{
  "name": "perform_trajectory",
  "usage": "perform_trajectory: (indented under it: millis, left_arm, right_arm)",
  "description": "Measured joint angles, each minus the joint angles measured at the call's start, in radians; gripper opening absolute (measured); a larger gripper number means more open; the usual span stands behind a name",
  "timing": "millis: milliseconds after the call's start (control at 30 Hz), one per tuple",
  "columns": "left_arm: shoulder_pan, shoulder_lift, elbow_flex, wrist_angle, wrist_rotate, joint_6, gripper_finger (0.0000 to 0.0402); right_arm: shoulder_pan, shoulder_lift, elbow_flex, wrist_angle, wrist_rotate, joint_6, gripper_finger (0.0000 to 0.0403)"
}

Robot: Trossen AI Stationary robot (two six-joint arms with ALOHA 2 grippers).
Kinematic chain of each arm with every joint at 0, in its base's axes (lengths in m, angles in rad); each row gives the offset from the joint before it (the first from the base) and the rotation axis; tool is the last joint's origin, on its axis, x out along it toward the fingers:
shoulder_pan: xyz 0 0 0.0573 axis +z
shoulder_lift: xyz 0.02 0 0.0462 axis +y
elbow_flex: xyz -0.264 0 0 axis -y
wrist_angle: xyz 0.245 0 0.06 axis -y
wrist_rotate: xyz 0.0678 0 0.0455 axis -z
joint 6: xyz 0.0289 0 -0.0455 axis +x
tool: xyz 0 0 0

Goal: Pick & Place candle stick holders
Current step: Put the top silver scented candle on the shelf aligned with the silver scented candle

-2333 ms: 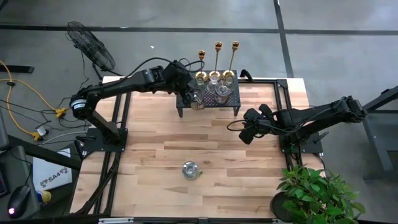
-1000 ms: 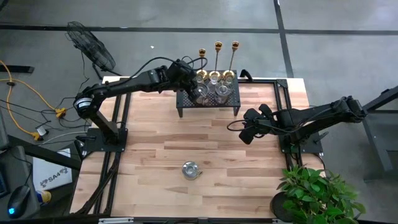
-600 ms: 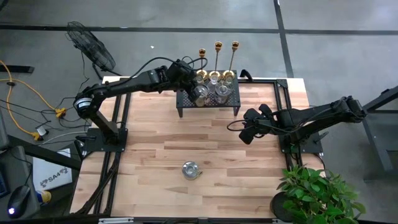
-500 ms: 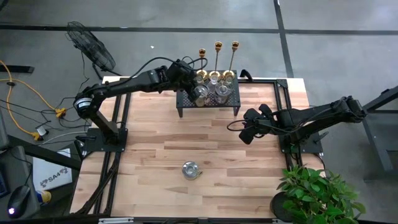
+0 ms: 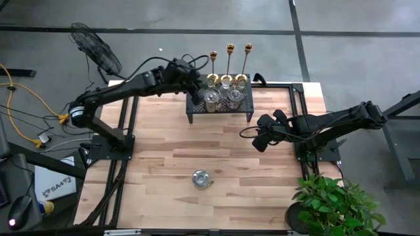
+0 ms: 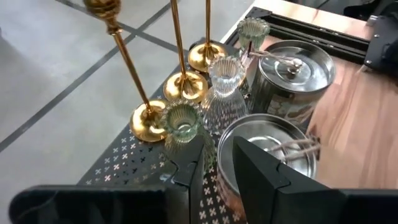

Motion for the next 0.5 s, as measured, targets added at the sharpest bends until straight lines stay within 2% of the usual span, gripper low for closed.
perform_trajectory:
  millis: [267, 500]
  left_arm:
    - [0.0, -0.052, 0.0, -0.156, 0.004, 0.003, 0.0078]
    - [-0.045, -0.056, -0.076, -0.213, 0.005, 0.022, 0.0044]
  right_arm:
    - [0.0, 0.0, 0.0, 0.0, 0.0, 0.0, 0.0087]
    - [0.0, 0.0, 0.0, -0.002, -0.002, 0.0, 0.0087]
